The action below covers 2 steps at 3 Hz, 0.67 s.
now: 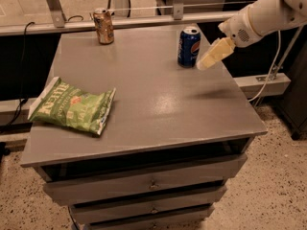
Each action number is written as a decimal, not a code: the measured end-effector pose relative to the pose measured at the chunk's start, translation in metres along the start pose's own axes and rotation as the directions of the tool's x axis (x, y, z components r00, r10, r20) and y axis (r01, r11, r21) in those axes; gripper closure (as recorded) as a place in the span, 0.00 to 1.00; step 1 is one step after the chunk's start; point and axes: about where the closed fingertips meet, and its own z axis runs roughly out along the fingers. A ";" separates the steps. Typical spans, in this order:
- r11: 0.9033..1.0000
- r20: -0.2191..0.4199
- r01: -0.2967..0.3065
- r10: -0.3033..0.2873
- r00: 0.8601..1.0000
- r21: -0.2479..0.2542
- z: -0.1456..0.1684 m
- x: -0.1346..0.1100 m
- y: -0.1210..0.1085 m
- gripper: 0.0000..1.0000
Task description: Move pepsi can near green jalapeno chip bag
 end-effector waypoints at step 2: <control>1.000 0.216 -0.025 0.027 0.976 -0.012 0.051 -0.033 -0.034 0.00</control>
Offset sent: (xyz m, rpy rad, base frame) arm 0.0935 0.0398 -0.0034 0.2987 -0.1563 0.0453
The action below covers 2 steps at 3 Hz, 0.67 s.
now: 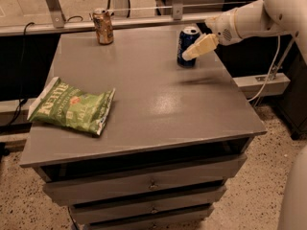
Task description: Move pepsi can near green jalapeno chip bag
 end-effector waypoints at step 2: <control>0.997 0.111 -0.069 0.073 0.991 -0.044 0.031 -0.001 -0.007 0.25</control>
Offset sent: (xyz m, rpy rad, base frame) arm 0.0264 0.0156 -0.0154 0.1919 0.0118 0.0146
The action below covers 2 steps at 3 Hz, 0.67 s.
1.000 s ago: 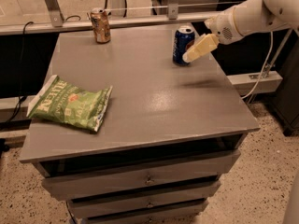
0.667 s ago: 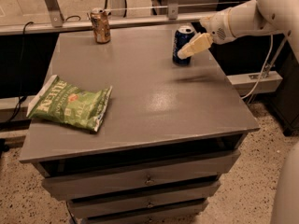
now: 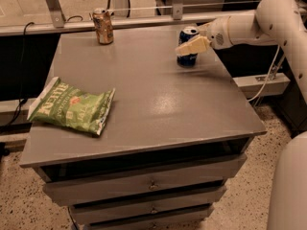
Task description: Move pepsi can near green jalapeno chip bag
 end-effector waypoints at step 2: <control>0.998 0.106 0.027 -0.020 0.994 -0.065 -0.015 -0.036 0.022 0.72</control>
Offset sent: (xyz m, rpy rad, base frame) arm -0.0418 0.0163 0.0723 0.1419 -0.1059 0.1221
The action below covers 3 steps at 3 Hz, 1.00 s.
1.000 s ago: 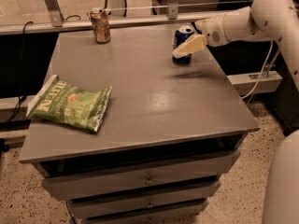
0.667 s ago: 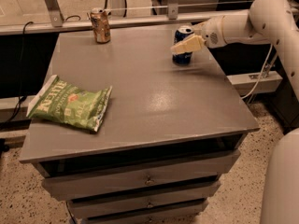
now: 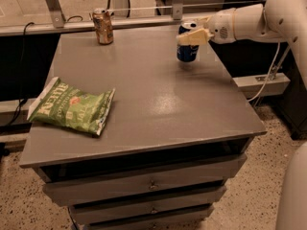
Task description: Move pepsi can near green jalapeno chip bag
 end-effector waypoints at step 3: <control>0.994 0.081 0.054 -0.047 0.996 -0.090 -0.013 -0.038 0.038 1.00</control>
Offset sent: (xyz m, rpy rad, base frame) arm -0.0274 0.0033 0.0358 0.0344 -0.0543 0.0606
